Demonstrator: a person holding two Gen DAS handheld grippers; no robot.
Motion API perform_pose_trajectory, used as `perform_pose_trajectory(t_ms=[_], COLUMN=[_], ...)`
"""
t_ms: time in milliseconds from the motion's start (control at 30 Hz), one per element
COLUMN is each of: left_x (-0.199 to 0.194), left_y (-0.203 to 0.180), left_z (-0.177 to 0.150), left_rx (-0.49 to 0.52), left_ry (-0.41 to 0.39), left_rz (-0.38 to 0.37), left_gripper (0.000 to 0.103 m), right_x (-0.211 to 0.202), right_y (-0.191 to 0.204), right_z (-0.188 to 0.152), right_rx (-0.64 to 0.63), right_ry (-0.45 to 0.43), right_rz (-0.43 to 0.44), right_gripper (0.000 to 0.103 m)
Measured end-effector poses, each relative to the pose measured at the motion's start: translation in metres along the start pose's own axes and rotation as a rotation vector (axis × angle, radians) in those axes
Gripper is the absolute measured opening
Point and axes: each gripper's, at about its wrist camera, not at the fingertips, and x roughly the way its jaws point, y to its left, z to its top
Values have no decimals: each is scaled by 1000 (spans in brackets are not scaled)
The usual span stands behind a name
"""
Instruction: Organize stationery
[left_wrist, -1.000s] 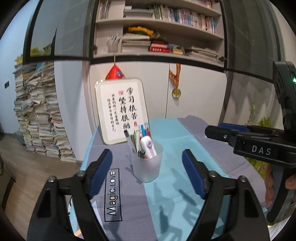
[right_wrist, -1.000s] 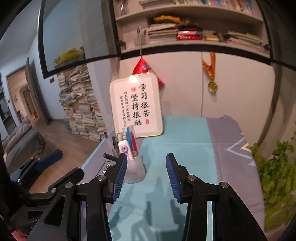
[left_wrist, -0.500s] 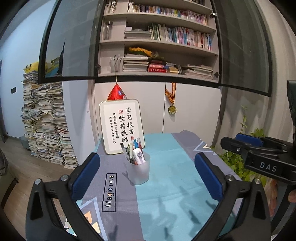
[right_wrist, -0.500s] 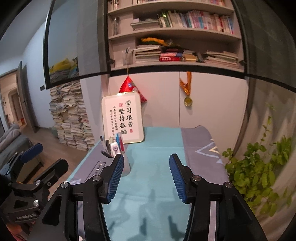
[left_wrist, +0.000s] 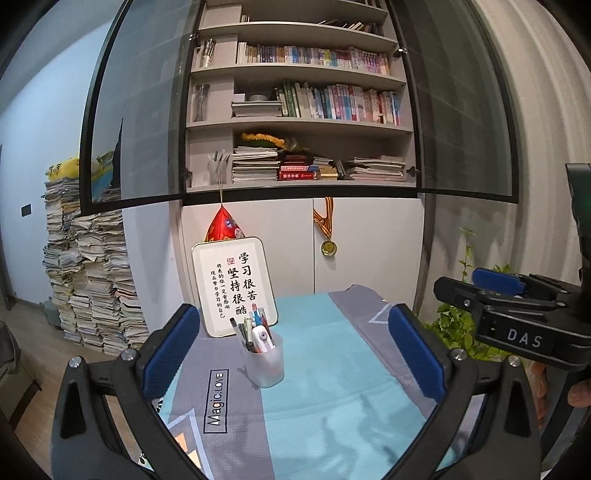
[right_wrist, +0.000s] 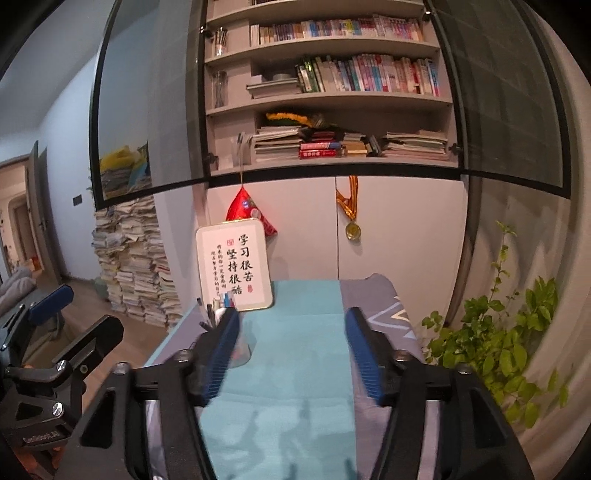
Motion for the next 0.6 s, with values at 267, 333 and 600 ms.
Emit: perform_pose_trajectory(t_ms=[267,333,600], left_x=[-6,-7,-10], left_y=[-2,-4,-8], left_z=[6,7,10], left_rx=[-9,-6,7], left_ry=[-6,-14,-33], left_rz=[5,6,2], left_gripper=[102,102,102], right_x=[-12,-12,-20], right_y=[-1,-3,-2], right_z=[3,3,4], right_rx=[-4,-1,-6], right_ry=[-31,-32,-73], right_rz=[-13,-17,-36], right_gripper=[66,66,87])
